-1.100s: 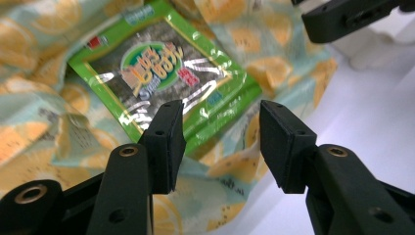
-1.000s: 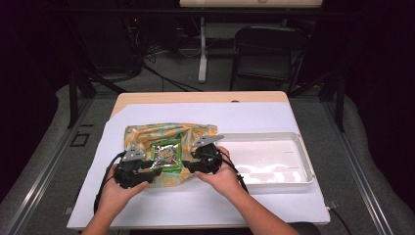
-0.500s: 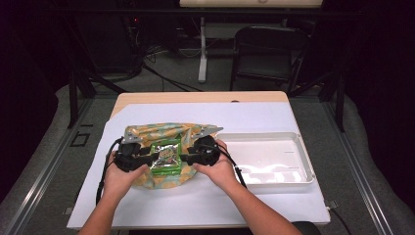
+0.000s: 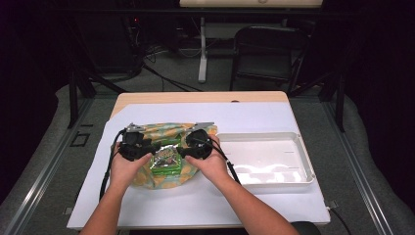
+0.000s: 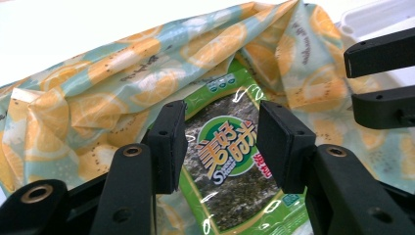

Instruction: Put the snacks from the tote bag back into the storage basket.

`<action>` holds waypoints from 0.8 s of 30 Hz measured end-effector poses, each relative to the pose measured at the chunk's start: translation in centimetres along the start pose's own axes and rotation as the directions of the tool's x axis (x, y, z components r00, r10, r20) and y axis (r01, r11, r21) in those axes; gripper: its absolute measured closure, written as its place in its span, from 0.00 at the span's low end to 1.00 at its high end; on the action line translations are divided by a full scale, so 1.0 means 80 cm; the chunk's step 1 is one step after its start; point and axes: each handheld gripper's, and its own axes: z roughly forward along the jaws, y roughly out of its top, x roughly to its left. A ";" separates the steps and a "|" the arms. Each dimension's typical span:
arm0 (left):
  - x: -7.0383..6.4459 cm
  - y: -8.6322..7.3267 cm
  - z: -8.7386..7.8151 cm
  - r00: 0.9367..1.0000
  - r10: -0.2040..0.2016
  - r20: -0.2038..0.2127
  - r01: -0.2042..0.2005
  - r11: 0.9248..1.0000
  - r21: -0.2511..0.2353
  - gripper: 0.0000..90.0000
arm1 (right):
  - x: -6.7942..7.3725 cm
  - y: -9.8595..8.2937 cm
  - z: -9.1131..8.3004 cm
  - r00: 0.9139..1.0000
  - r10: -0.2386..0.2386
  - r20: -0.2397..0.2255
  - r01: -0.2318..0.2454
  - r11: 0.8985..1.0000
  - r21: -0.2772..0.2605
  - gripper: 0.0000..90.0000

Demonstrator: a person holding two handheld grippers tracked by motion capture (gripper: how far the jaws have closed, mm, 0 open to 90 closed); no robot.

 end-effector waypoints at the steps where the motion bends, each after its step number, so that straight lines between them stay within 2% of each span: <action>1: 0.001 0.000 0.001 1.000 -0.009 0.009 0.009 1.000 0.002 0.60 | -0.001 0.000 0.002 1.000 0.008 0.000 -0.008 1.000 0.002 0.61; 4: 0.004 -0.001 0.003 1.000 -0.016 0.025 0.017 1.000 -0.005 0.60 | 0.000 -0.001 0.007 1.000 0.030 0.003 -0.030 0.999 0.010 0.64; 8: 0.006 -0.002 0.008 0.999 -0.014 0.034 0.014 1.000 0.000 0.61 | 0.002 -0.001 0.014 0.999 0.037 0.031 -0.038 0.999 0.011 0.69; 12: 0.008 -0.003 0.013 0.999 -0.010 0.031 0.010 1.000 0.016 0.63 | 0.005 0.001 0.015 0.998 0.032 0.058 -0.034 0.999 0.029 0.74; 13: 0.010 -0.003 0.012 0.999 -0.008 0.042 0.007 1.000 0.028 0.63 | 0.007 0.001 0.016 0.997 0.037 0.064 -0.038 0.999 0.030 0.76; 16: 0.011 -0.004 0.016 1.000 -0.027 0.015 0.026 1.000 0.017 0.62 | 0.011 0.002 0.019 0.997 0.027 0.073 -0.031 0.999 0.044 0.79; 17: 0.012 -0.004 0.015 0.999 -0.027 0.019 0.026 0.999 0.031 0.62 | 0.012 0.003 0.021 0.997 0.027 0.074 -0.031 0.998 0.052 0.80; 20: 0.015 -0.007 0.016 0.999 -0.042 -0.008 0.042 0.998 0.042 0.62 | 0.012 0.002 0.026 0.997 0.034 0.072 -0.039 0.997 0.064 0.83; 22: 0.017 -0.010 0.016 0.998 -0.057 -0.007 0.058 0.998 0.038 0.62 | 0.014 0.001 0.031 0.996 0.048 0.071 -0.053 0.996 0.068 0.85; 24: 0.020 -0.013 0.017 0.997 -0.075 0.004 0.075 0.996 0.038 0.62 | 0.014 0.001 0.032 0.997 0.040 0.071 -0.046 0.995 0.086 0.87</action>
